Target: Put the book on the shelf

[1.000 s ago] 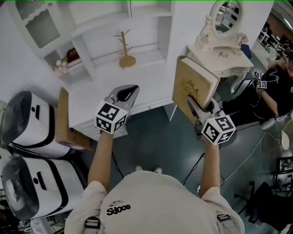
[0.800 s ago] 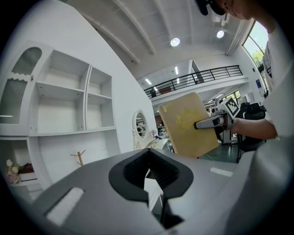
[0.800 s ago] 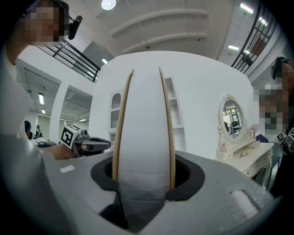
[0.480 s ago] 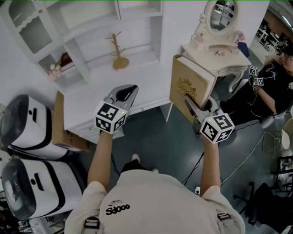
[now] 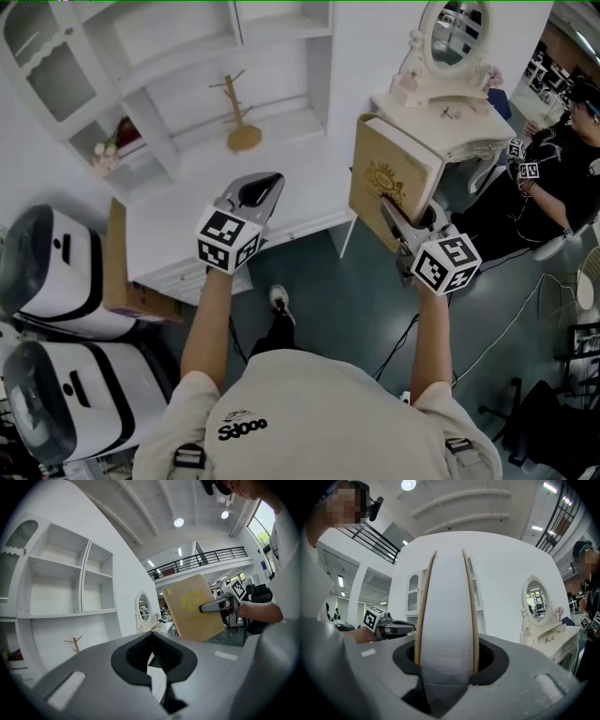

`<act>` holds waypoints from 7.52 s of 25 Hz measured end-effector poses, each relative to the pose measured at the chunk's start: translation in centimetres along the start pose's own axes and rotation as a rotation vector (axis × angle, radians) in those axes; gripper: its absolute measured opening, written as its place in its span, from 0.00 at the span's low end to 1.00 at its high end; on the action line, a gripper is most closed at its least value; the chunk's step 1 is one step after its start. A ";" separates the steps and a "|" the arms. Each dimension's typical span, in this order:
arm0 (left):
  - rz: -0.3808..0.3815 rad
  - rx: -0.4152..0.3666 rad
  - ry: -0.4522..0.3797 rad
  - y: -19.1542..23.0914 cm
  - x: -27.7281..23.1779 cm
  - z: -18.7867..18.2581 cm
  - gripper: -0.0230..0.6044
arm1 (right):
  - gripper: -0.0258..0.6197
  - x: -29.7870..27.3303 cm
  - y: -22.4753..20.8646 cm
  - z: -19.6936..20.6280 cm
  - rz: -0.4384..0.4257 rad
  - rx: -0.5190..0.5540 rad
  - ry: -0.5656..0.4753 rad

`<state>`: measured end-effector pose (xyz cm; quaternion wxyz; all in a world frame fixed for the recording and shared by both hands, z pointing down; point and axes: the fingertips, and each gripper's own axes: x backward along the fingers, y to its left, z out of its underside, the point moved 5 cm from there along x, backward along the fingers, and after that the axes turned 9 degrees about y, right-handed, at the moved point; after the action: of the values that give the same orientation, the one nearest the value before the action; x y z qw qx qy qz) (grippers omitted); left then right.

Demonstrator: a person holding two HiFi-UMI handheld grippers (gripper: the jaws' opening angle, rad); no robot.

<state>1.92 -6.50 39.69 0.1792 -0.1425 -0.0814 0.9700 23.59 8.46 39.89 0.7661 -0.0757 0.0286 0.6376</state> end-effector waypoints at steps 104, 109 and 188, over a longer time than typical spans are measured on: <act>-0.234 0.038 -0.023 31.8 -11.1 -4.9 0.07 | 0.54 -48.5 -8.6 -49.0 0.386 1.653 0.208; -0.214 0.042 -0.020 31.7 -12.0 -4.8 0.07 | 0.58 -48.9 -9.0 -48.7 0.368 1.656 0.219; -0.135 -0.033 -0.123 26.2 -18.2 -9.9 0.07 | 0.04 -32.4 -15.2 -19.8 0.192 0.578 -0.053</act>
<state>12.77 -36.38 29.37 0.2363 -0.0796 -0.1175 0.9612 33.51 -28.76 26.10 0.6925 0.1652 0.1960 0.6743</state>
